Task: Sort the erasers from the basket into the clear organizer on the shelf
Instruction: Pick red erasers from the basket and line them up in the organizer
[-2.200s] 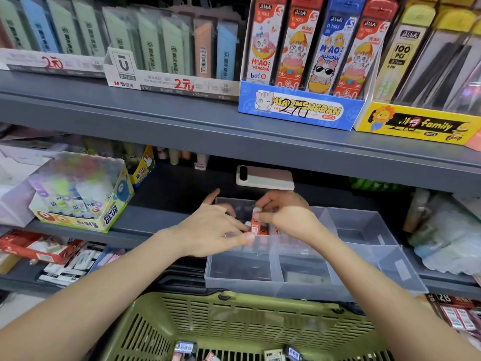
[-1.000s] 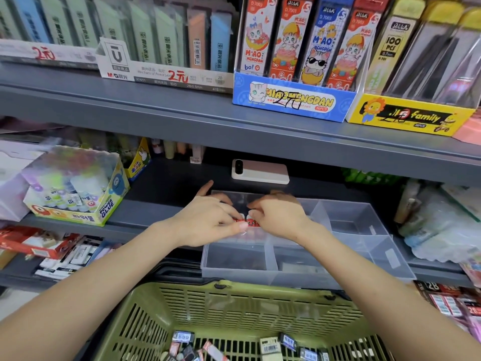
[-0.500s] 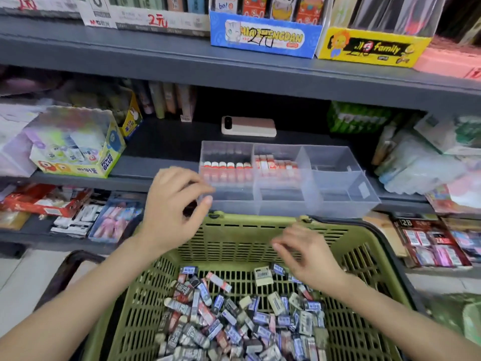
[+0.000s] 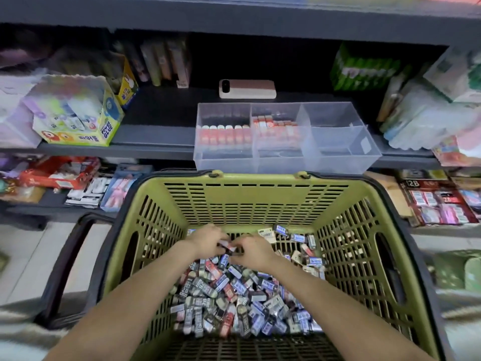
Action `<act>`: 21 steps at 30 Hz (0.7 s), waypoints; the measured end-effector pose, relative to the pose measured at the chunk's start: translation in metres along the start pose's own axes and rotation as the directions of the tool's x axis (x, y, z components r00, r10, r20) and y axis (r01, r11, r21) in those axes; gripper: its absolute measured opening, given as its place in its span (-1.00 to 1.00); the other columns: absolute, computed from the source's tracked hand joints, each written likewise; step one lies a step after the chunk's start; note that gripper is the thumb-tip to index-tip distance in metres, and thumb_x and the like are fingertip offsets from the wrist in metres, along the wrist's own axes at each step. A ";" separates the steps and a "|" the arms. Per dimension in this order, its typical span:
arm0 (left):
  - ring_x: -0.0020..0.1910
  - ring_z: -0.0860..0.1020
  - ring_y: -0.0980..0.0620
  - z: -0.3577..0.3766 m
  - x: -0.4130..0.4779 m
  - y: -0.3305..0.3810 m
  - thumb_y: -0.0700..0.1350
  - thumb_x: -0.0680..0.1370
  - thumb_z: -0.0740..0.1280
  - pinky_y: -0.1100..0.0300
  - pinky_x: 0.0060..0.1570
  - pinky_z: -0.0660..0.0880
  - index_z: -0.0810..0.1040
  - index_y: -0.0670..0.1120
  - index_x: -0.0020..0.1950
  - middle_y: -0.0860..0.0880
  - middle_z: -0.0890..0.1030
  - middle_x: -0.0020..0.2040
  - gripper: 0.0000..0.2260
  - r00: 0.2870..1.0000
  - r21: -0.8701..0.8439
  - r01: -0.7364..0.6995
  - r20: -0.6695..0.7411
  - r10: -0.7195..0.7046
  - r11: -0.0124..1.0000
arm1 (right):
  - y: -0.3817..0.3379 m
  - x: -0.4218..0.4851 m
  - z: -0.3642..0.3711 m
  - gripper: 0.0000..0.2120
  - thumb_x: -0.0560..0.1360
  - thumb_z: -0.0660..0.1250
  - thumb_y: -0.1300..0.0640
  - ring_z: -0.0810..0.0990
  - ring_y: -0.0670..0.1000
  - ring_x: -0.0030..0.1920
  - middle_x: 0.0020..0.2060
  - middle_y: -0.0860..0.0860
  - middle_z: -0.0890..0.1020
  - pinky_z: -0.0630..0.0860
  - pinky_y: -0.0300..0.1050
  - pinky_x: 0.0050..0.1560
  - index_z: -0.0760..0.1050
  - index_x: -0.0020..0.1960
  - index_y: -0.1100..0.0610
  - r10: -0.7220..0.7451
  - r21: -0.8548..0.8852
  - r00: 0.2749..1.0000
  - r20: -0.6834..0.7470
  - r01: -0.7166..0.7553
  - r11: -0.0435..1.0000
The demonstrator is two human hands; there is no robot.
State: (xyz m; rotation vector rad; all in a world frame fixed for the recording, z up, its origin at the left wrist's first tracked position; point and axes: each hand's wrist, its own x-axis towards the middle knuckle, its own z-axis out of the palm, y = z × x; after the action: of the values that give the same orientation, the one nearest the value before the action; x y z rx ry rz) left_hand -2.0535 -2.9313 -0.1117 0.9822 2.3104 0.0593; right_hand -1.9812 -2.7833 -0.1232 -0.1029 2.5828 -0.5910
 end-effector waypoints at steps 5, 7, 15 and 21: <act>0.21 0.37 -0.03 0.017 0.002 -0.010 0.03 0.53 0.33 0.07 0.21 0.25 0.55 0.00 0.13 0.02 0.48 0.15 -0.79 0.990 -0.070 0.107 -0.085 -0.113 0.992 | 0.000 -0.015 0.026 -0.62 0.43 0.34 -0.14 0.42 0.08 0.07 -0.03 0.05 0.57 0.38 0.05 0.15 0.56 0.05 0.14 -0.208 -0.228 0.953 -0.219 0.157 0.961; 0.22 0.38 -0.02 0.016 0.001 -0.010 0.02 0.53 0.33 0.03 0.25 0.24 0.56 0.00 0.07 0.02 0.49 0.16 -0.83 0.987 -0.068 0.135 -0.080 -0.140 0.989 | -0.003 -0.021 0.036 -0.62 0.43 0.33 -0.16 0.41 0.06 0.04 -0.05 0.03 0.58 0.36 0.01 0.13 0.58 0.02 0.13 -0.254 -0.217 0.949 -0.185 0.213 0.953; 0.16 0.50 -0.06 -0.008 -0.012 -0.001 -0.14 0.62 0.22 0.13 0.15 0.40 0.57 -0.14 0.17 -0.09 0.59 0.17 -0.79 0.942 -0.336 0.258 -0.120 -0.312 0.906 | -0.039 -0.006 0.052 -0.54 0.40 0.28 -0.30 0.41 0.06 0.08 -0.04 0.00 0.58 0.29 -0.04 0.14 0.64 -0.01 0.05 0.057 -0.124 0.986 -0.159 -0.078 0.989; -0.13 0.51 -0.01 -0.056 -0.040 0.011 -0.26 0.63 0.13 0.16 -0.10 0.52 0.50 -0.30 0.17 -0.13 0.55 -0.03 -0.78 0.894 -0.758 0.333 0.066 -0.442 0.561 | -0.041 -0.011 0.039 -0.77 0.50 0.30 -0.08 0.56 -0.02 -0.11 -0.20 -0.03 0.63 0.45 -0.09 0.10 0.64 -0.06 0.04 0.168 0.129 0.978 -0.123 -0.152 0.980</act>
State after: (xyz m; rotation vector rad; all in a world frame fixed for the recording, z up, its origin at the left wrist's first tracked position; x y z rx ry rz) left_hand -2.0570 -2.9394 -0.0424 0.0139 2.2114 0.8646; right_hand -1.9547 -2.8341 -0.1317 0.1888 2.6436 -0.7102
